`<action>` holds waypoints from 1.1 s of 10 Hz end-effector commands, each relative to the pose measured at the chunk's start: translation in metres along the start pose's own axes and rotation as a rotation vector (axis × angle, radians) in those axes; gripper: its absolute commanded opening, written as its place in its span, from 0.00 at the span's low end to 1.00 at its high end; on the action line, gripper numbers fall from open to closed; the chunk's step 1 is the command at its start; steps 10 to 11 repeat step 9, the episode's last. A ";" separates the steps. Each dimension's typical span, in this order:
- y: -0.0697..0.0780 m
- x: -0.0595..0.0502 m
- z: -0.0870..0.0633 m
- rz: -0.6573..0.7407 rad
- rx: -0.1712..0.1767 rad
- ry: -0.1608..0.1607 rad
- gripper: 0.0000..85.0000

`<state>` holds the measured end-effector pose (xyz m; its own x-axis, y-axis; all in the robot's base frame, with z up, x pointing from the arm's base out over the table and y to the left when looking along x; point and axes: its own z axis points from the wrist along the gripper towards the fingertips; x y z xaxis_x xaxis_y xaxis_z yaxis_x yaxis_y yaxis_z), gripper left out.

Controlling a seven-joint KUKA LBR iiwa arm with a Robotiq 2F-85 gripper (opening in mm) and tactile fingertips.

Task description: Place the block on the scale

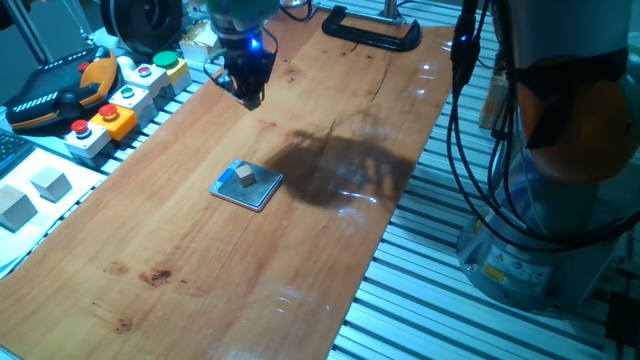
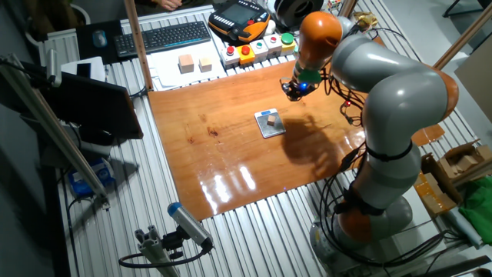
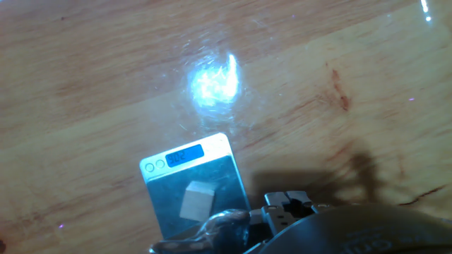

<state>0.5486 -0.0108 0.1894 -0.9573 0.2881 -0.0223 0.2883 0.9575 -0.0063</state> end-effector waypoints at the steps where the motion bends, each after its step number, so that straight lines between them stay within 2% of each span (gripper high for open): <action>1: -0.002 0.000 -0.001 -0.003 -0.003 0.003 0.01; 4: -0.004 0.003 -0.004 -0.008 -0.004 0.008 0.01; 11: -0.004 0.001 -0.005 -0.020 -0.005 0.012 0.01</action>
